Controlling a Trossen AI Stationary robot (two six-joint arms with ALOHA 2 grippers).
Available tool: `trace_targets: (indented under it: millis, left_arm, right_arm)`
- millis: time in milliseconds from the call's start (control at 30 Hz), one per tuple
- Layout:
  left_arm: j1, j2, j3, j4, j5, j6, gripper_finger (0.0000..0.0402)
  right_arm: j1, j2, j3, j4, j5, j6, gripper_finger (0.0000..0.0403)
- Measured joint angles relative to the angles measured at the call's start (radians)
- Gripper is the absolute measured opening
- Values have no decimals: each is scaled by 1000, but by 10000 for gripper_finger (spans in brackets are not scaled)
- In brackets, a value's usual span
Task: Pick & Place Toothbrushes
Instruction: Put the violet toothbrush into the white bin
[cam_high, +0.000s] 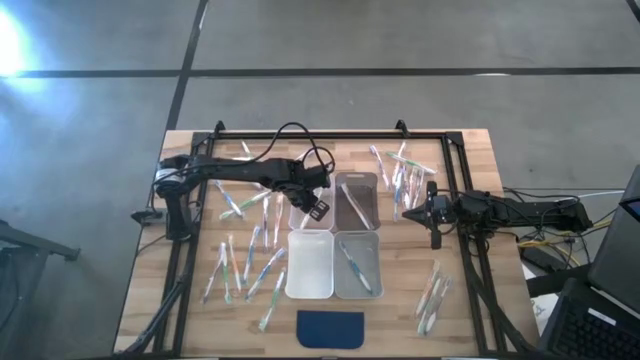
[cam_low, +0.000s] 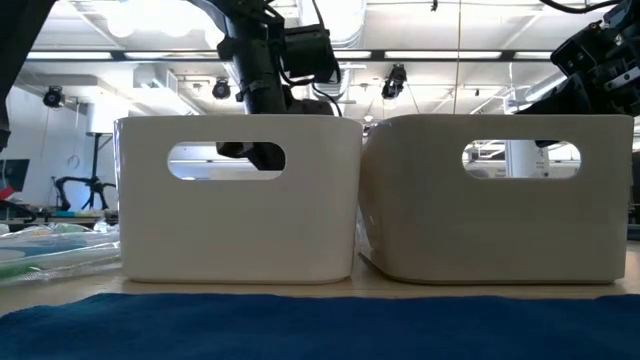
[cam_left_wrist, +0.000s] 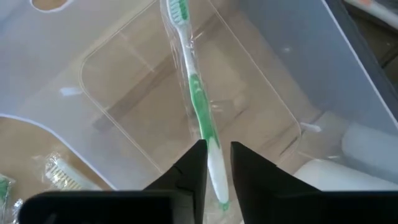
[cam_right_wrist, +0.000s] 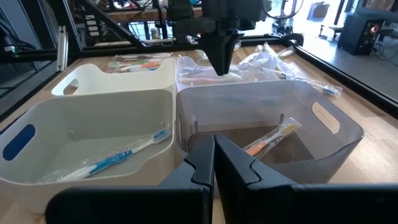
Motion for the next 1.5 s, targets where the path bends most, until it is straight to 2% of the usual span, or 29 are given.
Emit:
trace_targets:
  millis: [300, 433, 700, 867, 1167, 1400, 1500]
  left_arm:
    - [2, -2, 18, -23, 33, 103, 112]
    - [4, -2, 71, -118, 82, 199, 115]
    - [0, -23, 157, -325, 71, 240, 115]
    - [-13, -100, 150, -371, -13, 222, 115]
    - [-84, -247, 150, -397, -245, 122, 115]
    - [-124, -321, 148, -434, -346, 84, 115]
    - [-136, -348, 148, -466, -446, 20, 115]
  right_arm:
    - [0, 0, 0, 0, 0, 4, 8]
    - [0, 0, 0, 0, 0, 0, 8]
    - [0, 0, 0, 0, 0, 4, 8]
    - [0, 0, 0, 0, 0, 0, 8]
    - [0, 0, 0, 0, 0, 3, 8]
    - [0, 0, 0, 0, 0, 1, 8]
    - [0, 0, 0, 0, 0, 1, 8]
